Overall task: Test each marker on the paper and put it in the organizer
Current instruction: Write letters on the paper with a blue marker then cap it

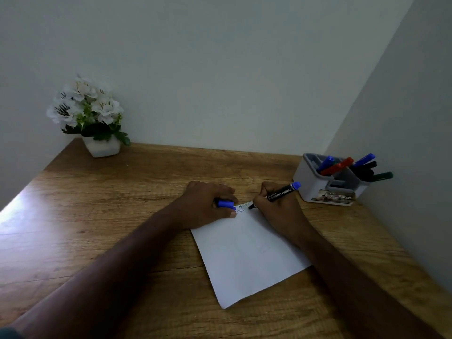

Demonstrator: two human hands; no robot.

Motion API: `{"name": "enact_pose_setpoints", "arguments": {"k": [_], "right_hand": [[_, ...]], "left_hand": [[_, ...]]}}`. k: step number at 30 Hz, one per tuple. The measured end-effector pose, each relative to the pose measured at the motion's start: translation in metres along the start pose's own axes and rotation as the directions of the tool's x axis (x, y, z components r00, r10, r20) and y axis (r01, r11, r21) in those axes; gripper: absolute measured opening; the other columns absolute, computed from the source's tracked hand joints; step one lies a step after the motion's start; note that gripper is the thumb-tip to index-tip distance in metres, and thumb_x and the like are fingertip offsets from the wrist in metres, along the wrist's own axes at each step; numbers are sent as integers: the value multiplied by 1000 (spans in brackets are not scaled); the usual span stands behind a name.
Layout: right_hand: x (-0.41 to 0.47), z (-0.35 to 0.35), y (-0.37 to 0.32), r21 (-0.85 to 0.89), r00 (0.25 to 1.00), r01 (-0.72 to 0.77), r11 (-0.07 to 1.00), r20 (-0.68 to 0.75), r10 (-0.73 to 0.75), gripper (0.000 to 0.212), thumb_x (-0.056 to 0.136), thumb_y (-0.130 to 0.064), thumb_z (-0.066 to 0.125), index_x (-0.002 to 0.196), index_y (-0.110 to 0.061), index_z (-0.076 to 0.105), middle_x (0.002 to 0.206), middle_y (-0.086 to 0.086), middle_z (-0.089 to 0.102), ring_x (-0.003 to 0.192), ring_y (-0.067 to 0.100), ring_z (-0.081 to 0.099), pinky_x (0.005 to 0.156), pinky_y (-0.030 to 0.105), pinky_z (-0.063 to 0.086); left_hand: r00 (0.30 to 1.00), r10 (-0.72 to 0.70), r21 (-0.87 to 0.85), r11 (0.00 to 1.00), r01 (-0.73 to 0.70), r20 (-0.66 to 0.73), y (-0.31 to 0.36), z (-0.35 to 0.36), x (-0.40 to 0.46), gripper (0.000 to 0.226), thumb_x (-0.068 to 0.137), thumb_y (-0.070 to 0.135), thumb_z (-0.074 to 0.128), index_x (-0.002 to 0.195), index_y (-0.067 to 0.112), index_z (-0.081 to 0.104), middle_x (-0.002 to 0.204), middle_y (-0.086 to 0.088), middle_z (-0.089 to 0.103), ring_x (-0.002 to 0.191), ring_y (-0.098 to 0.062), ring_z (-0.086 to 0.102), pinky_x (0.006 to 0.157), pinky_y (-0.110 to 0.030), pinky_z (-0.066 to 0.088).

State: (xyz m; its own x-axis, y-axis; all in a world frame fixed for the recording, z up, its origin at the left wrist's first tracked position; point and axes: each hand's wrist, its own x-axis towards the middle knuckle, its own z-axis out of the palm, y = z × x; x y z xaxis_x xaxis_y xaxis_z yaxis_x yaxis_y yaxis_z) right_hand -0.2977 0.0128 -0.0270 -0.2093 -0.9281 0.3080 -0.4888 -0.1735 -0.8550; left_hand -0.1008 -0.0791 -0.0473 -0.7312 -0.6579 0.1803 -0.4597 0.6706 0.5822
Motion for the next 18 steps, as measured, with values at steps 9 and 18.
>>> {"name": "enact_pose_setpoints", "arguments": {"k": [9,18], "right_hand": [[0,1,-1,-10,1000,15,1000,6,-14,36,79,9,59,55,-10,39,51,-1,37,50,6,33,48,17,30],[1,2,0,-38,1000,10,999,-1,-10,35,80,6,60,55,-11,41,52,-2,40,52,7,36,49,18,31]], "left_hand": [[1000,-14,2,1000,14,8,0,0,0,57,72,63,58,121,34,67,141,14,54,131,-7,48,113,-51,31],[1000,0,3,1000,0,-1,3,-1,-2,56,73,62,59,120,33,68,140,12,56,134,-5,44,114,-51,30]]}}
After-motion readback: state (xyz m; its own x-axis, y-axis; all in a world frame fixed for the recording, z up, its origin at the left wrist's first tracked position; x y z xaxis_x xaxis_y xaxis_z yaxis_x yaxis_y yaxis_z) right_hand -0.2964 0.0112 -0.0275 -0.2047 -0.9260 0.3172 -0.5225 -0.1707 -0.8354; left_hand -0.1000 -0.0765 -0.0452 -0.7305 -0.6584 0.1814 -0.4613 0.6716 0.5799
